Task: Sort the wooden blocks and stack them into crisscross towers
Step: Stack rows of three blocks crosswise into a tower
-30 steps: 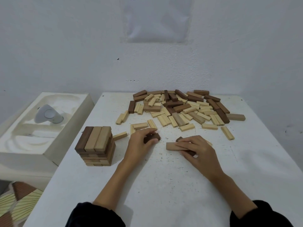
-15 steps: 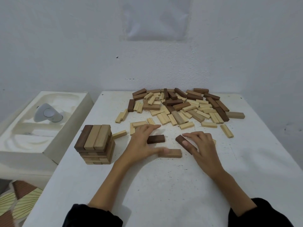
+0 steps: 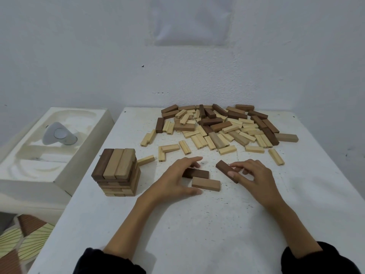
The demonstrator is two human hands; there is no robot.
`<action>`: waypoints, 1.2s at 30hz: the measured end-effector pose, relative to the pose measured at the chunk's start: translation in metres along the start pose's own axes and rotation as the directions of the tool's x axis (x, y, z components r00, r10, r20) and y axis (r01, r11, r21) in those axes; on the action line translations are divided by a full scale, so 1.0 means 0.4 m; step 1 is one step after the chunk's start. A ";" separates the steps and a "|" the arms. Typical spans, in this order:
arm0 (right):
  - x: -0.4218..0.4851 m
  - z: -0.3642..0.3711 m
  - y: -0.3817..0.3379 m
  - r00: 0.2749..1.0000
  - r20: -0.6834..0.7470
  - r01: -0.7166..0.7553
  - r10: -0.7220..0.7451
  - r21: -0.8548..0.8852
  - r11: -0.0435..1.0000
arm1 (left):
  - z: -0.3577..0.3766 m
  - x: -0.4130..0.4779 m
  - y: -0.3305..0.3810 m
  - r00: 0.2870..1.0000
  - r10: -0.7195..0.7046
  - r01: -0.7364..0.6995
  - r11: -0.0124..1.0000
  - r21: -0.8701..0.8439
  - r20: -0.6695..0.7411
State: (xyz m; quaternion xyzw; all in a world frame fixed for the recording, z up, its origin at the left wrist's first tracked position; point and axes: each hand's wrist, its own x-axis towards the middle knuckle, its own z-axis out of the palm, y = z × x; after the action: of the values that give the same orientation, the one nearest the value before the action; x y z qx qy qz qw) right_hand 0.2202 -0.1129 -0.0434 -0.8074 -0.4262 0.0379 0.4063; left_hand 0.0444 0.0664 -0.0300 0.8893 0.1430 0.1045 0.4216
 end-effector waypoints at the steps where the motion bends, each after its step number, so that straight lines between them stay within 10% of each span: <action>1: -0.003 -0.015 -0.002 0.999 0.051 -0.009 0.008 0.023 1.000 | -0.007 -0.001 -0.001 1.000 -0.003 0.003 0.999 0.038 -0.002; 9: 0.021 0.013 -0.007 0.999 0.049 -0.007 0.003 0.074 0.997 | -0.038 -0.008 -0.004 0.975 -0.168 0.153 0.982 -0.107 -0.145; 22: 0.024 0.015 -0.025 0.902 0.424 0.072 -0.082 0.040 0.997 | -0.045 -0.018 -0.009 0.988 -0.153 0.151 0.984 0.090 0.018; 36: 0.027 0.035 -0.030 0.913 0.385 0.146 -0.131 -0.009 0.989 | -0.022 -0.012 -0.012 0.994 -0.110 0.108 0.990 0.089 0.025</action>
State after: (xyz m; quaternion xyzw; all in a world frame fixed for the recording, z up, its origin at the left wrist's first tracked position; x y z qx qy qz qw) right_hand 0.2133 -0.0927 -0.0413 -0.7595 -0.5542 0.1584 0.3016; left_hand 0.0365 0.0739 -0.0286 0.8992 0.1896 0.0617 0.3894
